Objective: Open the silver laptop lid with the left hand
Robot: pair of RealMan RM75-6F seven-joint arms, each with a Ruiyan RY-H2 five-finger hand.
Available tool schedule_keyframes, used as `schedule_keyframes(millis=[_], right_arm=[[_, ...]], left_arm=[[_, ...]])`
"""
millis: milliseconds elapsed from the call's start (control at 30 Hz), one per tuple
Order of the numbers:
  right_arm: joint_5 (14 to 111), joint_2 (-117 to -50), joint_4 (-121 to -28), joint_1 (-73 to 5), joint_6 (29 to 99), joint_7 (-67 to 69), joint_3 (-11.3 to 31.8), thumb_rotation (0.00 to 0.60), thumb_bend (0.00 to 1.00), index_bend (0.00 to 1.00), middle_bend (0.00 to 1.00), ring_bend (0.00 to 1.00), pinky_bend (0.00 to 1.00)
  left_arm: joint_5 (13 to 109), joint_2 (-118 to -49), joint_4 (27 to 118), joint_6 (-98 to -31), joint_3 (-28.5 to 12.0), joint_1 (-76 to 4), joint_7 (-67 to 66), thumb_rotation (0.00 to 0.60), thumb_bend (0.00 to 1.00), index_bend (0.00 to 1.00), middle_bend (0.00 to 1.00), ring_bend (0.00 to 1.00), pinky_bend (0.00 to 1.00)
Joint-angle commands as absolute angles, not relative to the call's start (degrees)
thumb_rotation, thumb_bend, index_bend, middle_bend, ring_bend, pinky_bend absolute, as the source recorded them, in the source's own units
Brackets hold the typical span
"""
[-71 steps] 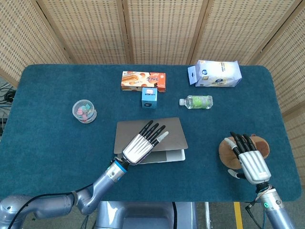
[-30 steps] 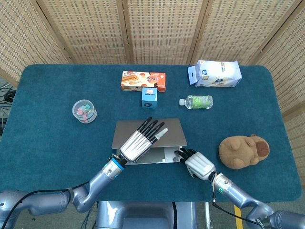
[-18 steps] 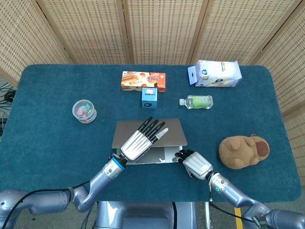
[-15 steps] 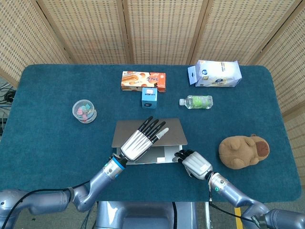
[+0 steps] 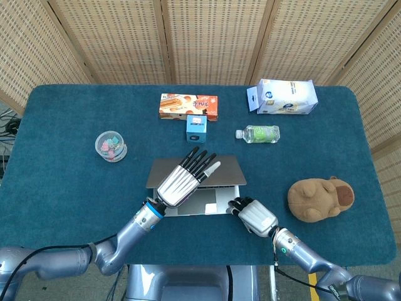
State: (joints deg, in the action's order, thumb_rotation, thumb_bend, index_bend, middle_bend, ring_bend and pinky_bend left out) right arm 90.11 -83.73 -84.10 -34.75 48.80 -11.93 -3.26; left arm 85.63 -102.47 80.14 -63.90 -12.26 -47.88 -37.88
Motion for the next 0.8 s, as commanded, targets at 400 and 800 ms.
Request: schedule_keyframes(millis=[400,800], right_arm=[[90.6,-84.3,-83.7,-35.2,49.4,-12.8,-3.8,0.600,1.00,0.21,0.21,0.15,0.23],[91.3,-85.5,-82.4,-35.2,50.6,-11.6,-4.3,0.600,1.00,0.24,0.21,0.15,0.23]], left_arm=[[81.9,-102.2,79.2,-63.2,-16.5,-50.5,-39.7,0.600,0.37,0.00,0.00,0.00,0.00],[78.6,-102.4,77.5,-63.3,-19.8,-53.8,-42.6,0.600,0.37,0.00,0.00,0.00,0.00]])
